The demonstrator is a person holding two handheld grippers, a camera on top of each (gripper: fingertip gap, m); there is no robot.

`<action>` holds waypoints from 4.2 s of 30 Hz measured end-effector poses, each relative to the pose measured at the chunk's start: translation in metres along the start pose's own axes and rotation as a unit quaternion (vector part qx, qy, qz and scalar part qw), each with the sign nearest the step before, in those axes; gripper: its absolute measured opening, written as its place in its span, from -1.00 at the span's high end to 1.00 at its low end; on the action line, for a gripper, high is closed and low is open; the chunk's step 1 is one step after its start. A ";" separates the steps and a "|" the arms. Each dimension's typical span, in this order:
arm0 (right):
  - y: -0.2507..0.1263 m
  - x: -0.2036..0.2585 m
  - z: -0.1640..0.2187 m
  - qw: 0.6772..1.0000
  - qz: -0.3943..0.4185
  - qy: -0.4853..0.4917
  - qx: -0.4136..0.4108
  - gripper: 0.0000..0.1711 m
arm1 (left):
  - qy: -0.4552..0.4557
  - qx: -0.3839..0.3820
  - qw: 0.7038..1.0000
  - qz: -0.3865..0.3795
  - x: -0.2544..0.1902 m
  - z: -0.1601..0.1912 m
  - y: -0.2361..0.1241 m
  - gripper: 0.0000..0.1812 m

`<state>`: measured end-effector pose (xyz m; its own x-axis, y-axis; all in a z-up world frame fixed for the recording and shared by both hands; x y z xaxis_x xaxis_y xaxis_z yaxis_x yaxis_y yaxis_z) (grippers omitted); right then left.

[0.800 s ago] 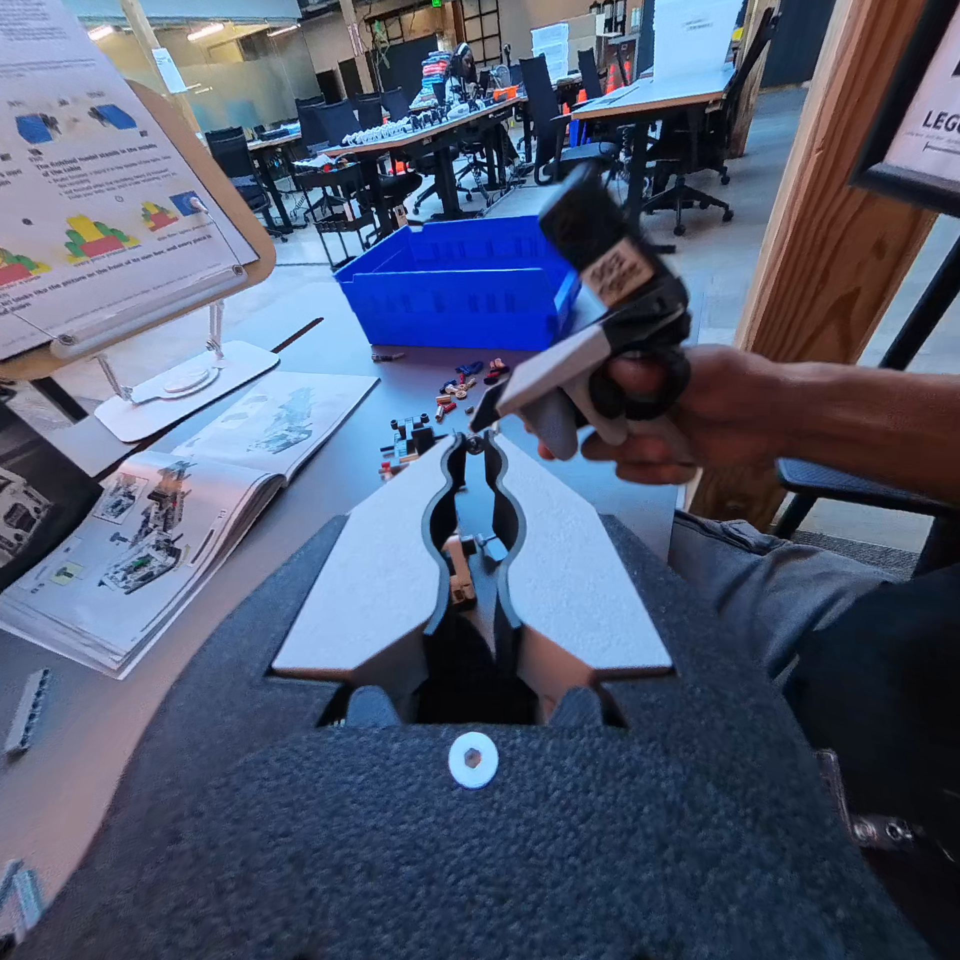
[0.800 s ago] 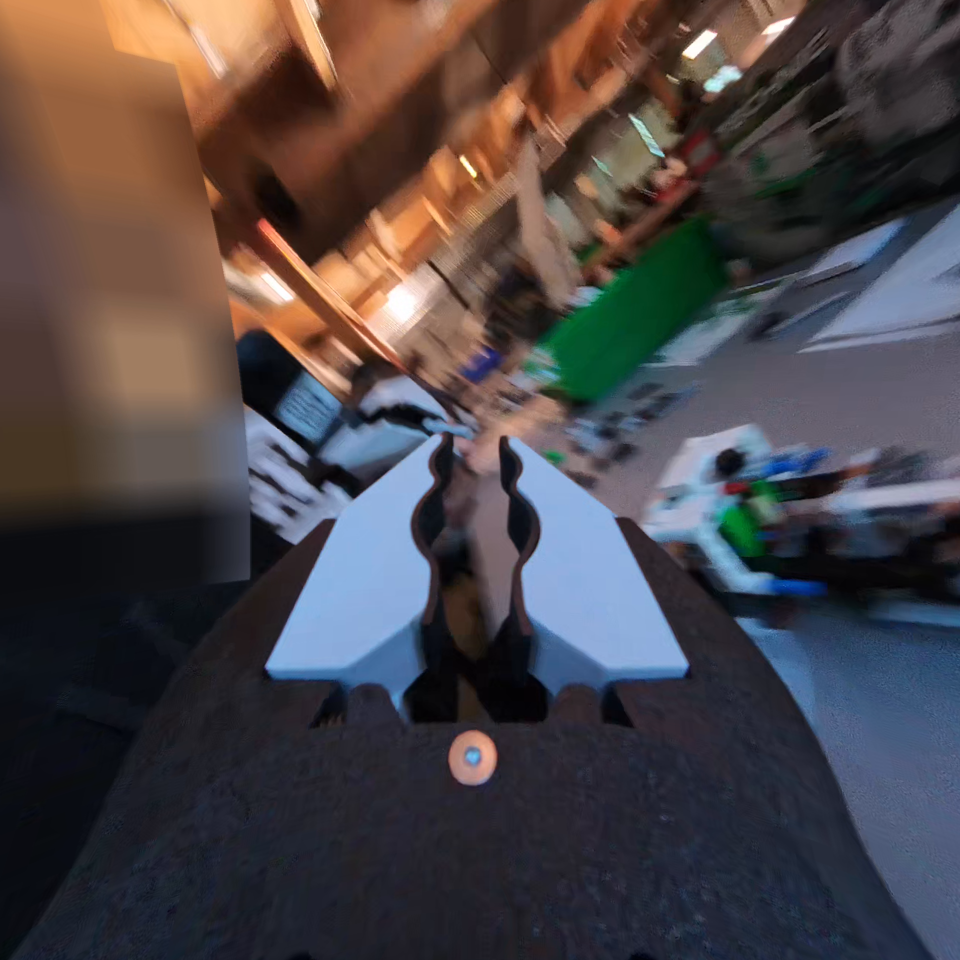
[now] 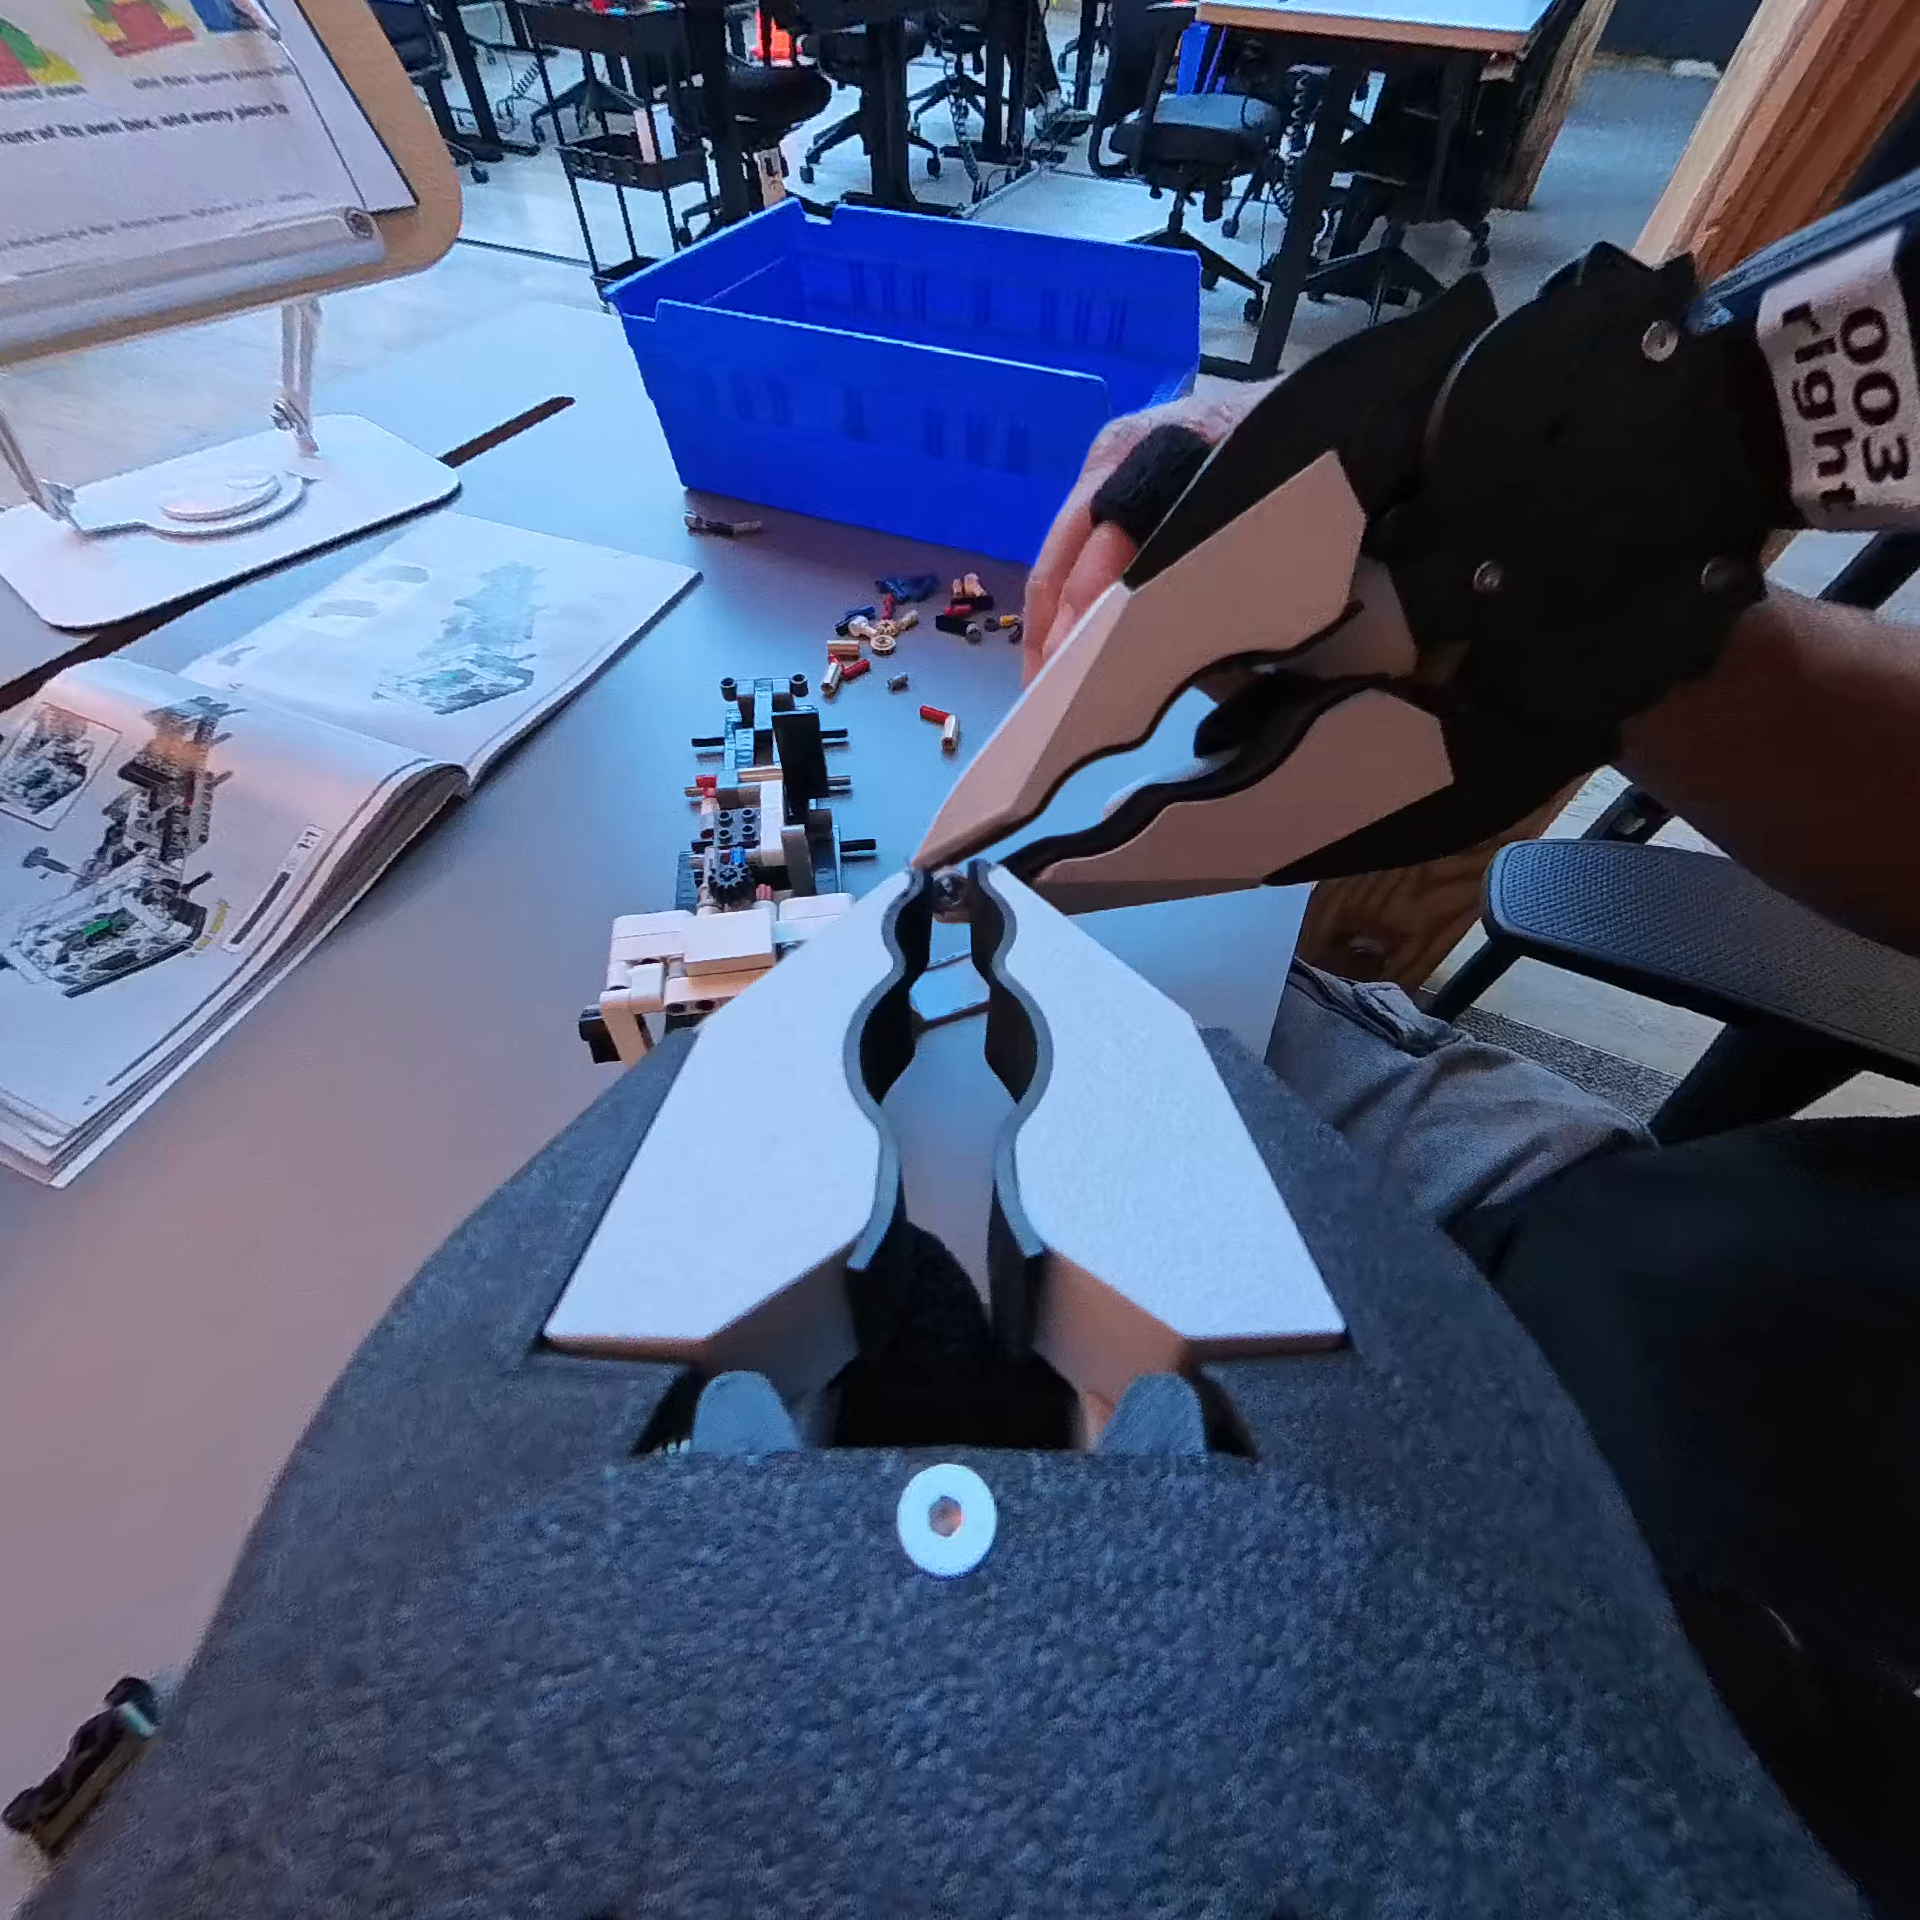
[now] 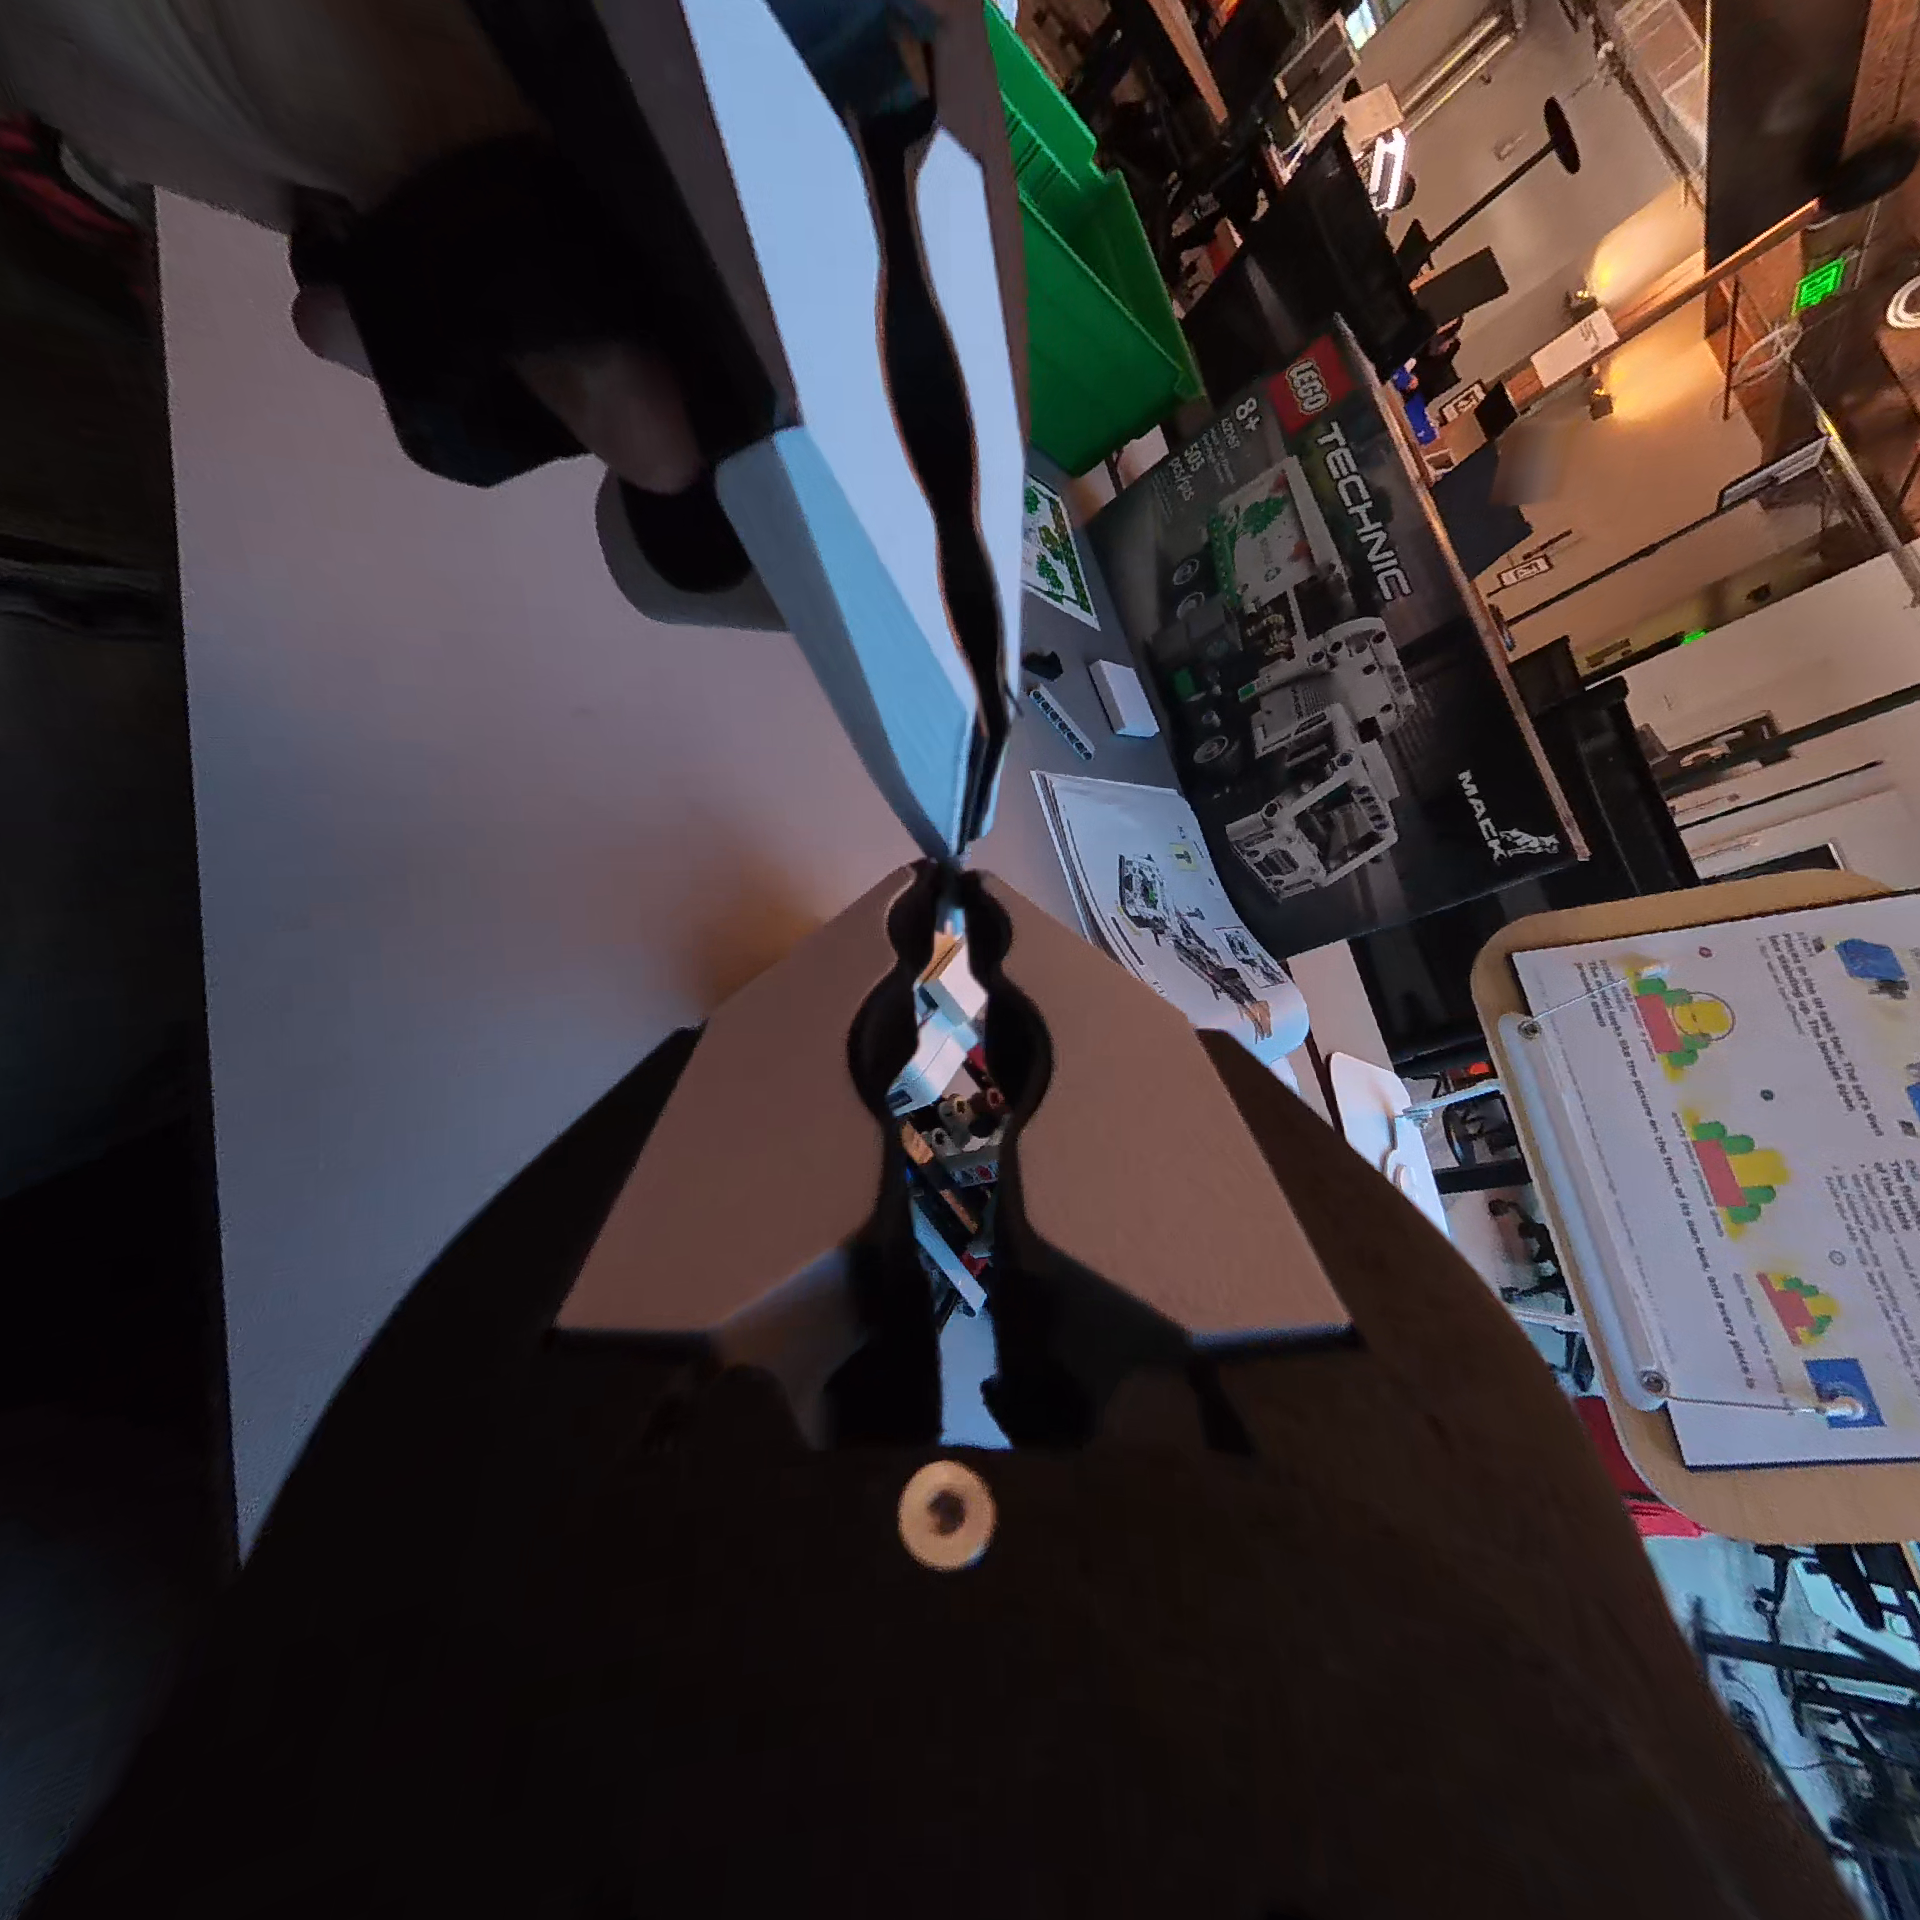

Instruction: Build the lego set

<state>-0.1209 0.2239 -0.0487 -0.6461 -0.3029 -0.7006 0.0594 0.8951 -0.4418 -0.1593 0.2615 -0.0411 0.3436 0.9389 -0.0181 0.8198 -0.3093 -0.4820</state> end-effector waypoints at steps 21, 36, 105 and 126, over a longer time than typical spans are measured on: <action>0.001 -0.012 0.013 0.988 -0.008 0.093 -0.125 0.97 | -0.004 -0.030 1.000 0.007 0.013 0.010 -0.007 0.78; 0.058 -0.014 0.089 0.946 0.212 -0.231 0.075 0.97 | 0.008 0.069 0.998 0.014 0.062 0.049 0.076 -0.31; 0.011 0.035 0.100 0.931 -0.175 0.320 0.036 0.42 | -0.033 -0.010 0.998 0.053 0.064 0.039 0.073 -0.03; -0.014 0.042 0.080 0.831 -0.326 0.442 -0.085 0.92 | 0.091 0.029 0.988 0.122 -0.005 0.041 0.028 0.38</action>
<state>-0.0882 0.1726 -0.1166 -0.8098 -0.4507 0.3756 -0.5829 0.6908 -0.4279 -0.1564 0.2544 -0.0900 0.6090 0.7930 0.0159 0.6761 -0.5086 -0.5331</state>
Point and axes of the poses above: each gripper's, where its closed fingertips meet, y out along the fingers, z out of its underside, x = y × z across the jaws, the point moved 4 cm from there along -y, back along the fingers, and after that the axes turned 8 degrees about x, right-handed, at the moved point
